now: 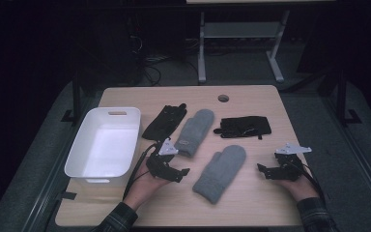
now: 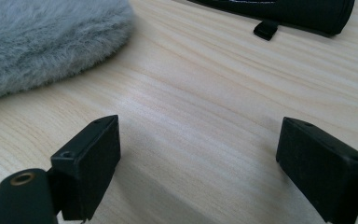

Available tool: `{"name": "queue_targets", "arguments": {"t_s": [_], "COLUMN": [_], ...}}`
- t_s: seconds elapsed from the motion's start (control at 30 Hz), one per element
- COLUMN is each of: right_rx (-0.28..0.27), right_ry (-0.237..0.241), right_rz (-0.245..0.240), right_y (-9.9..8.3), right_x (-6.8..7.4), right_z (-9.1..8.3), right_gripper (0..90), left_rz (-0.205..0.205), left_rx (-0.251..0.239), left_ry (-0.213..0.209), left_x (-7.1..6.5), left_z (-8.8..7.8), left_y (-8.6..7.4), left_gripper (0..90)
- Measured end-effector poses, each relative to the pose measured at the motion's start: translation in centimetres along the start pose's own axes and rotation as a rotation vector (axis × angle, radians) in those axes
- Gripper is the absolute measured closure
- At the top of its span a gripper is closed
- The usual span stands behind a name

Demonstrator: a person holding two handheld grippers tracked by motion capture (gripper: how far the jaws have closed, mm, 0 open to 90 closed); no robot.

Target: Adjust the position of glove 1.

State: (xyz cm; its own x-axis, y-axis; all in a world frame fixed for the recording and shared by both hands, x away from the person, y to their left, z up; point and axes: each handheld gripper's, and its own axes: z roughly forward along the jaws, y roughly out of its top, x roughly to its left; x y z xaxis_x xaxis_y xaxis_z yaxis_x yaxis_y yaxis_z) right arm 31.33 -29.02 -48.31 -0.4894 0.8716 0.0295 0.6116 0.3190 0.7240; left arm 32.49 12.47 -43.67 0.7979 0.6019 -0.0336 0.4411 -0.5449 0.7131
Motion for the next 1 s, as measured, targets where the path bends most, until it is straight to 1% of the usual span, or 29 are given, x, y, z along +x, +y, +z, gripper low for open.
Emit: {"name": "queue_targets", "arguments": {"t_s": [0.13,0.17,0.2,0.27,0.37,0.43,0.47,0.5,0.53,0.6,0.63,0.67,0.73,0.77,0.8,0.83,0.87,0.93,0.97,1.0], "right_rx": [0.0,0.0,0.0,0.0,0.0,0.0,0.0,0.0,0.0,0.0,0.001,0.001,0.001,0.0,0.0,0.0,0.0,0.002,0.002,0.002], "right_ry": [0.003,0.003,0.003,0.003,0.004,0.004,0.004,0.004,0.004,0.005,0.005,0.005,0.005,0.005,0.005,0.005,0.005,0.005,0.005,0.005], "right_rz": [-0.002,-0.002,-0.002,-0.002,-0.002,-0.003,-0.003,-0.004,-0.004,-0.003,-0.005,-0.005,-0.004,-0.004,-0.003,-0.004,-0.004,-0.007,-0.007,-0.007], "right_y": [0.0,0.0,0.0,0.0,0.0,0.0,0.0,0.0,0.0,0.0,0.0,0.0,0.0,0.0,0.0,0.0,0.0,0.0,0.0,0.0], "right_x": [0.0,0.0,0.0,0.0,0.0,-0.1,-0.1,-0.1,-0.1,-0.1,-0.1,-0.1,-0.1,-0.1,-0.1,-0.1,-0.1,-0.1,-0.1,-0.1], "right_z": [0.0,0.0,0.0,0.0,0.0,0.0,0.0,0.0,0.0,0.0,0.0,0.0,0.0,0.0,0.0,0.0,0.0,0.0,0.0,0.0], "right_gripper": [13.1,13.1,13.1,13.1,13.1,13.0,13.0,13.0,13.0,13.0,13.1,13.1,13.1,13.0,13.0,13.1,13.1,13.1,13.0,13.1], "left_rz": [-0.017,-0.015,-0.016,-0.014,-0.03,-0.028,-0.039,-0.046,-0.046,-0.055,-0.068,-0.068,-0.078,-0.08,-0.08,-0.082,-0.096,-0.099,-0.099,-0.103], "left_rx": [0.004,0.006,-0.001,0.001,-0.009,-0.012,-0.009,-0.014,-0.014,-0.017,-0.015,-0.015,-0.013,-0.014,-0.014,-0.011,-0.012,0.005,0.005,0.01], "left_ry": [0.0,0.002,0.006,0.019,0.029,0.045,0.047,0.055,0.055,0.064,0.06,0.06,0.066,0.076,0.076,0.081,0.085,0.096,0.096,0.1], "left_x": [0.5,0.6,0.7,1.0,1.4,1.8,2.0,2.3,2.3,2.8,3.1,3.1,3.6,3.9,3.9,4.2,4.3,5.0,5.0,5.5], "left_z": [0.5,0.6,0.7,0.8,1.1,1.4,1.5,1.9,1.9,2.4,2.8,2.8,3.3,3.8,3.8,4.0,4.4,5.1,5.1,5.6], "left_y": [1.1,1.4,1.6,2.2,3.1,3.8,4.1,4.8,4.8,5.4,5.9,5.9,6.4,6.9,6.9,7.2,7.5,8.2,8.2,8.7], "left_gripper": [14.1,14.1,14.2,14.5,15.7,15.9,16.0,17.2,18.7,19.3,20.3,22.5,22.7,23.0,23.5,23.5,23.5,24.7,24.8,25.1]}}
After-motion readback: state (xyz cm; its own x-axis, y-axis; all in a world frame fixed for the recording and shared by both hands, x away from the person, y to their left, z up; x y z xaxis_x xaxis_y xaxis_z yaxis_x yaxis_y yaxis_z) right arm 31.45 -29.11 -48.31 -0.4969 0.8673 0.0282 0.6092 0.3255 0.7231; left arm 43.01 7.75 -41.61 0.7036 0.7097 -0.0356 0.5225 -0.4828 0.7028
